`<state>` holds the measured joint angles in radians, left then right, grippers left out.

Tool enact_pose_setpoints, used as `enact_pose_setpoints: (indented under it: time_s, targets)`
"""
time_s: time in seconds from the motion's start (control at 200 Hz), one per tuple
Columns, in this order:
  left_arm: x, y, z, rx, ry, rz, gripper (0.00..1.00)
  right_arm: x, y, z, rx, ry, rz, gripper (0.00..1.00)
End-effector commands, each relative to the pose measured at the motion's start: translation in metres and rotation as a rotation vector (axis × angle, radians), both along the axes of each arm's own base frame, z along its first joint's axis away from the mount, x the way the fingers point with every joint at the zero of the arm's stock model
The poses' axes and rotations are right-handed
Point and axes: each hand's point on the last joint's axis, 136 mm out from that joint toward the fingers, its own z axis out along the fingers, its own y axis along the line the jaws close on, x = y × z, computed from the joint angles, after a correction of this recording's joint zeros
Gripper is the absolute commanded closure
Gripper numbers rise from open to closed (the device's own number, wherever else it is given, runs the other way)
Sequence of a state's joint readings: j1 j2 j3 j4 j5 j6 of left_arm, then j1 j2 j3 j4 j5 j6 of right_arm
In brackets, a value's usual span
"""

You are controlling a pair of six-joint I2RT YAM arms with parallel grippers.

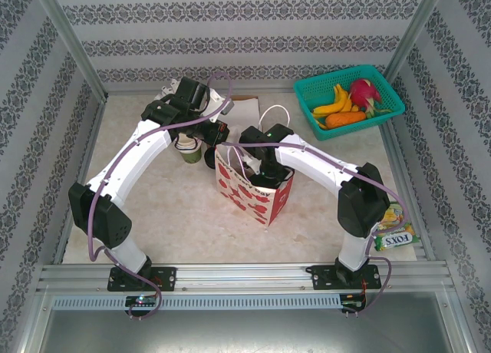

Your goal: Pack the takeout coffee

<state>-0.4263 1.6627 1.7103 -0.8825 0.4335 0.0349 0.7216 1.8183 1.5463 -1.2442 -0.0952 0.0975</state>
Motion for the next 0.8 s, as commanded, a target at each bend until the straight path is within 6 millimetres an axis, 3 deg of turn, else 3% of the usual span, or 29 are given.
enact_pose_setpoints:
  time_s: [0.0, 0.794]
  targets:
    - [-0.0015, -0.003, 0.0092, -0.012, -0.034, -0.018, 1.0, 0.0033, 0.0015, -0.0003, 0.025, -0.007, 0.003, 0.45]
    - [-0.0015, -0.0047, 0.0078, -0.017, -0.027, -0.022, 1.0, 0.0086, 0.005, -0.0014, 0.039, -0.031, -0.011, 0.46]
